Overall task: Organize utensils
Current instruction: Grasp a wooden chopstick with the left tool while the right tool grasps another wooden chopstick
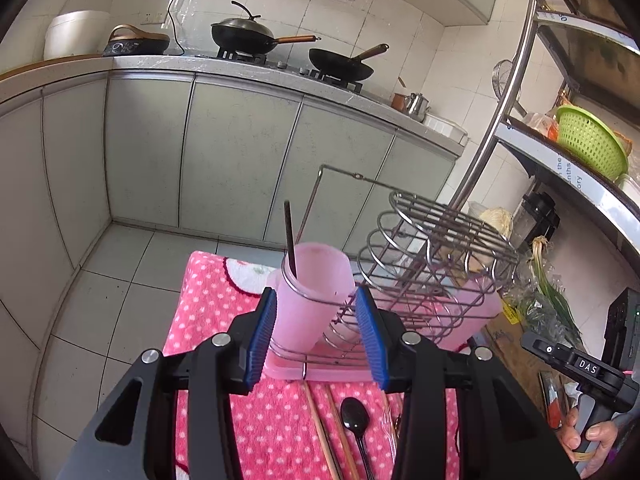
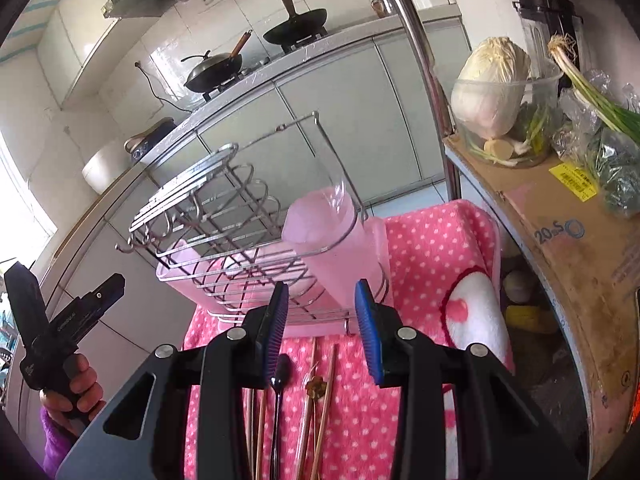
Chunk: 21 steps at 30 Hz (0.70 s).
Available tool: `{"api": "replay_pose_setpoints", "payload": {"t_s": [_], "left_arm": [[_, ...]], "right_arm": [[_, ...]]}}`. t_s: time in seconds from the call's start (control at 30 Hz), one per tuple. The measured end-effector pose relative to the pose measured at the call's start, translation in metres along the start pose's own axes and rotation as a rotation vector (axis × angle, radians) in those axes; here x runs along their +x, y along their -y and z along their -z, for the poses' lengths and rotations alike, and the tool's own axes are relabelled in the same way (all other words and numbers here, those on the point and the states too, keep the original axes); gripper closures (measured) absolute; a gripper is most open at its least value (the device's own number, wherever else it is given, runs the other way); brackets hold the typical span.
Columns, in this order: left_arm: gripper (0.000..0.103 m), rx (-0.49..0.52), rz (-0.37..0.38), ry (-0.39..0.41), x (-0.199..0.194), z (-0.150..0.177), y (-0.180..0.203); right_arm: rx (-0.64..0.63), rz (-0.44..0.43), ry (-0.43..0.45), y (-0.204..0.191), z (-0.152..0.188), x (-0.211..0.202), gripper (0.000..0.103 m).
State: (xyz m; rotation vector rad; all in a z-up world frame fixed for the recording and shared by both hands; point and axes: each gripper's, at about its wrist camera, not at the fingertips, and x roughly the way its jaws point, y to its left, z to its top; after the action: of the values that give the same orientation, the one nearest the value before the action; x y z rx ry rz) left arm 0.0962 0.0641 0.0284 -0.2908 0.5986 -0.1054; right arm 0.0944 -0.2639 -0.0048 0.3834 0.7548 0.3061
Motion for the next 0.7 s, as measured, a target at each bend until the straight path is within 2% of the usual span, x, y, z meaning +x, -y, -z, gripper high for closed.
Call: {"api": "replay_pose_setpoints", "payload": {"t_s": [0.23, 0.33, 0.47, 0.53, 0.7], "left_arm": [[0.063, 0.006, -0.031, -0.170, 0.020, 0.042, 0.004], [0.065, 0.000, -0.020, -0.281, 0.040, 0.060, 0.005], [0.082, -0.065, -0.007, -0.461, 0.079, 0.078, 0.002], [0.084, -0.072, -0.028, -0.524, 0.097, 0.084, 0.003], [0.088, -0.086, -0.100, -0.586, 0.134, 0.093, 0.000]], "right_arm": [[0.028, -0.013, -0.178, 0.006, 0.044, 0.032, 0.068], [0.036, -0.020, -0.241, 0.007, 0.057, 0.045, 0.068], [0.065, -0.038, -0.263, 0.010, 0.067, 0.049, 0.068], [0.096, -0.060, -0.279, 0.014, 0.069, 0.052, 0.068], [0.128, -0.071, -0.308, 0.024, 0.075, 0.058, 0.068]]}}
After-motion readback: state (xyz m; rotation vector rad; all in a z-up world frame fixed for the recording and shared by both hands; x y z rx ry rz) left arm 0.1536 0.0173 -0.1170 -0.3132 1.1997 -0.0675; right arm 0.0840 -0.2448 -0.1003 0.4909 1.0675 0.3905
